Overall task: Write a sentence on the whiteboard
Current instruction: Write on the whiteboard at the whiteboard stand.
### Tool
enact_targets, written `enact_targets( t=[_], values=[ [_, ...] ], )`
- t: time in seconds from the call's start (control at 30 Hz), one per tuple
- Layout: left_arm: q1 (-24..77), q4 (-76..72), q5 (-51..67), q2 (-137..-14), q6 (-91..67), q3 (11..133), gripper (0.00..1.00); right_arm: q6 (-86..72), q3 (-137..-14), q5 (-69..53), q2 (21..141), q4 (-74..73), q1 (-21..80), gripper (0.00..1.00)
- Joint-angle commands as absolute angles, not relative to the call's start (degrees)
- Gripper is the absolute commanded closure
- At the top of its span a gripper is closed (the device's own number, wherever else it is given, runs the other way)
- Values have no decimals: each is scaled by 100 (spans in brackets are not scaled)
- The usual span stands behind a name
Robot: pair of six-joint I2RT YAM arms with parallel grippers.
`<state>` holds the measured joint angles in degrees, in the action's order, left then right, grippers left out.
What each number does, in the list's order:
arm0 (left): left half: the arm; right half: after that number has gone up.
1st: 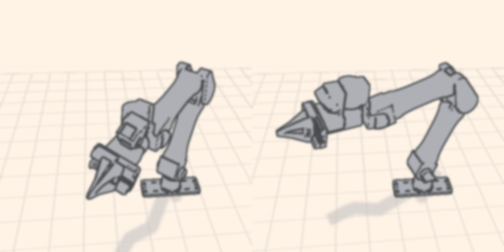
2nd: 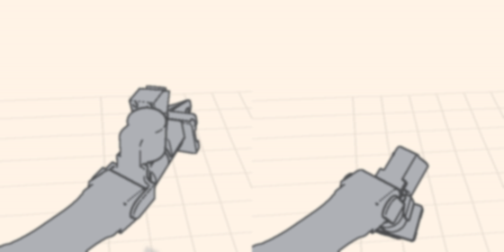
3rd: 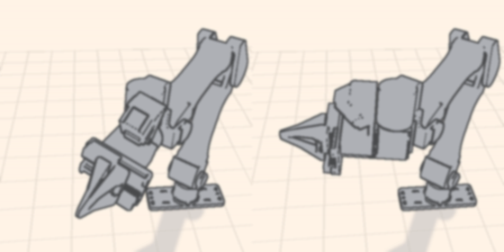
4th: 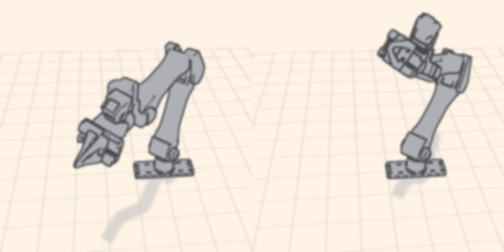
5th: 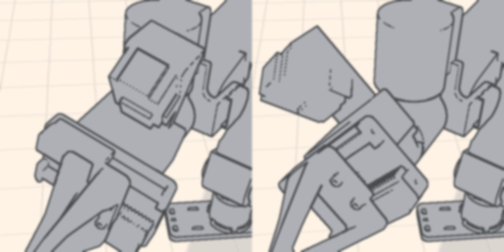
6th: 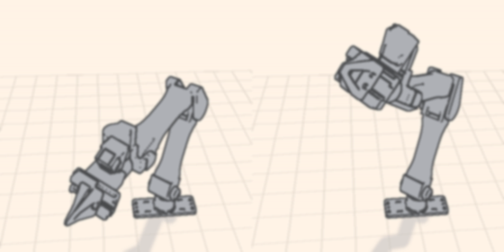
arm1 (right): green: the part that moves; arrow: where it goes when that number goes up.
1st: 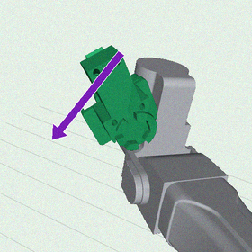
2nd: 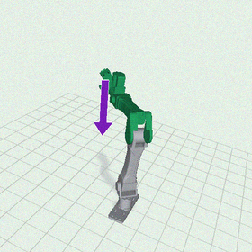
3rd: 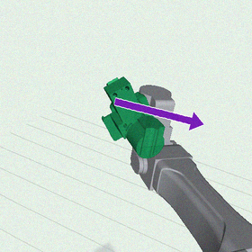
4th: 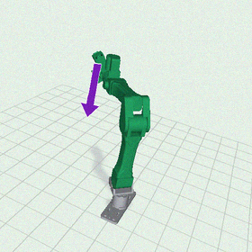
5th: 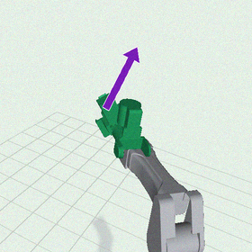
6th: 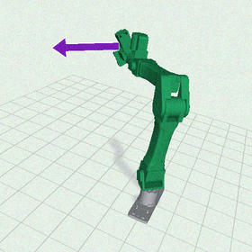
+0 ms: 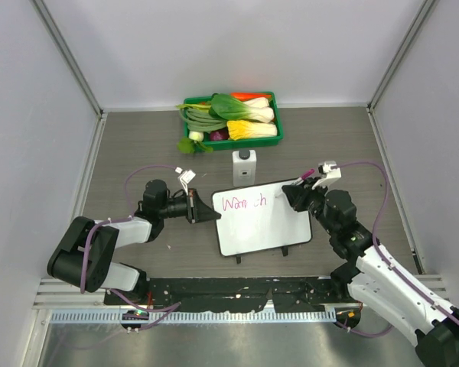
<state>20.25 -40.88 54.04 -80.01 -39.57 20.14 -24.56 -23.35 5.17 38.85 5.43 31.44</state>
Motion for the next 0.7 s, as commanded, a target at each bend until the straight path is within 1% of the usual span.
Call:
enact_targets(
  t=[0.0, 0.17, 0.4, 0.67],
  values=[
    [2083, -4025, 5229, -7989, -3621, 2118, 100, -2470, -2479, -306, 3779, 650, 2717, 99],
    [2083, -4017, 5221, -7998, -3612, 2127, 100, -2532, -2443, -668, 3736, 607, 2400, 99],
    [2083, -4025, 5221, -8068, -3612, 2153, 100, -2277, -2443, -413, 3314, 273, 2391, 99],
    [2083, -4025, 5221, -8104, -3612, 2171, 100, -2048, -2470, -114, 3243, 97, 2382, 99]
  ],
)
